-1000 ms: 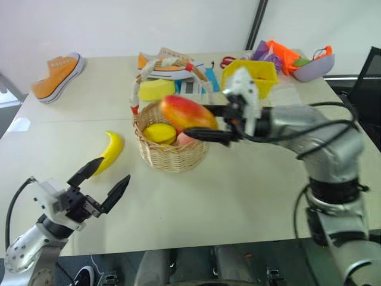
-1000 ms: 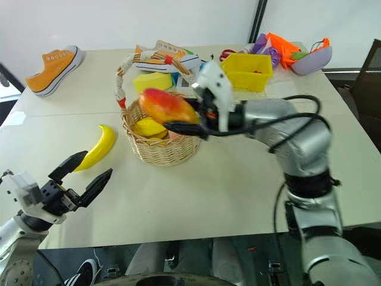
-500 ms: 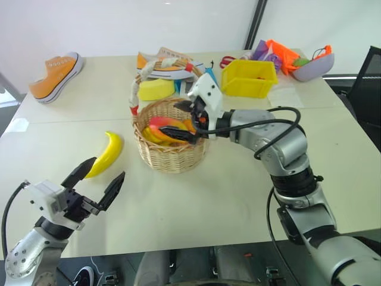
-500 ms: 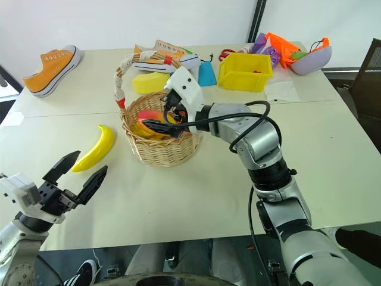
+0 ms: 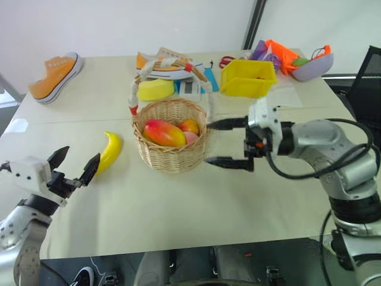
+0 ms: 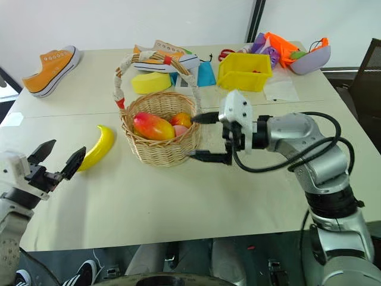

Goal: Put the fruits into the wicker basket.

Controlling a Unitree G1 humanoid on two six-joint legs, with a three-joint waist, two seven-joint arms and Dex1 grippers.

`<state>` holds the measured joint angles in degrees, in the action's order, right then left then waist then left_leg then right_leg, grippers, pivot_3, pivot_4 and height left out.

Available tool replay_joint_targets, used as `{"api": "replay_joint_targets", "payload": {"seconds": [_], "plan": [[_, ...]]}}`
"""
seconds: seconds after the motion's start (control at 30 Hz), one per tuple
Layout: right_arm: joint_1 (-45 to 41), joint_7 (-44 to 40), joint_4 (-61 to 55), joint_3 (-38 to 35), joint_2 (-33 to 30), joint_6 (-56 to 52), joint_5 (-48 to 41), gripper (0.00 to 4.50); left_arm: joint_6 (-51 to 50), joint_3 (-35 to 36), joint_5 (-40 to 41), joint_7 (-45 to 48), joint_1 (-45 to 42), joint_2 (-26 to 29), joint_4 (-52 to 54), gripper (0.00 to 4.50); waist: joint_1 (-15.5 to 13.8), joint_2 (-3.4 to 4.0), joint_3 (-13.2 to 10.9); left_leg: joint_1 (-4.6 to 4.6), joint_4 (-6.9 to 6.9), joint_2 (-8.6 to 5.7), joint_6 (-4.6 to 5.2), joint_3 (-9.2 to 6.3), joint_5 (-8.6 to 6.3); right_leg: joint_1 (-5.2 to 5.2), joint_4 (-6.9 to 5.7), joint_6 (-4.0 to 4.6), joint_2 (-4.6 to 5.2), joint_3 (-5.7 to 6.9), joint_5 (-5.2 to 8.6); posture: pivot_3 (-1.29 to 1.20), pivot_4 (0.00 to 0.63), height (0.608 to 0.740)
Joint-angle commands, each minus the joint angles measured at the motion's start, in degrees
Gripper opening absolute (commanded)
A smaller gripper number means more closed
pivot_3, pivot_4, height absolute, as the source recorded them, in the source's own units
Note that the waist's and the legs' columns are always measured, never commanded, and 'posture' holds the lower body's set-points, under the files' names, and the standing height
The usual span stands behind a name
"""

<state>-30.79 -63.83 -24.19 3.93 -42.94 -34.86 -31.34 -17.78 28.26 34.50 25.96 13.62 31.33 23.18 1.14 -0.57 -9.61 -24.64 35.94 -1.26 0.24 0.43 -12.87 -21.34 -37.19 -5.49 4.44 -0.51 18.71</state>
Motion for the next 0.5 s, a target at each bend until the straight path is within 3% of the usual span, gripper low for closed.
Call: {"api": "replay_joint_targets", "payload": {"seconds": [0.03, 0.23, 0.43, 0.5], "plan": [[2.7, -3.3, -3.9, -1.2, -2.5, 3.8, -0.5, 4.41, -7.0, -0.6, -0.1, -2.0, -4.3, 3.3, -3.1, 4.5, -0.3, -0.02, 0.0, 0.0, 0.01, 0.01, 0.0, 0.0, 0.0, 0.0, -0.01, 0.0, 0.0, 0.03, 0.0, 0.0, 0.15, 0.74], [6.6, -2.2, -3.9, -2.5, -1.7, 9.0, 0.4, 4.41, -14.4, -5.0, -0.7, 1.8, -11.4, 8.4, -9.1, 4.5, -0.4, -0.05, 0.0, -0.01, 0.08, 0.02, -0.01, 0.0, 0.0, 0.03, 0.0, 0.0, 0.02, 0.06, 0.0, 0.0, 0.15, 0.74], [7.1, -0.6, -2.4, -2.2, -1.6, 11.0, 1.5, 4.41, -15.2, -11.0, -3.1, 7.0, -17.4, 8.5, -17.1, 4.5, -0.4, -0.06, 0.0, 0.0, 0.04, 0.02, -0.03, 0.0, -0.01, 0.0, -0.01, 0.0, 0.03, 0.06, 0.0, 0.0, 0.15, 0.74], [7.1, 0.1, -2.4, -1.9, -1.3, 11.0, 1.6, 4.41, -13.1, -13.8, -7.3, 7.4, -18.7, 9.5, -20.2, 4.5, -0.3, -0.05, 0.0, 0.0, 0.01, 0.02, -0.04, 0.0, 0.0, -0.01, -0.01, -0.01, 0.03, 0.07, -0.01, 0.0, 0.15, 0.74]]}}
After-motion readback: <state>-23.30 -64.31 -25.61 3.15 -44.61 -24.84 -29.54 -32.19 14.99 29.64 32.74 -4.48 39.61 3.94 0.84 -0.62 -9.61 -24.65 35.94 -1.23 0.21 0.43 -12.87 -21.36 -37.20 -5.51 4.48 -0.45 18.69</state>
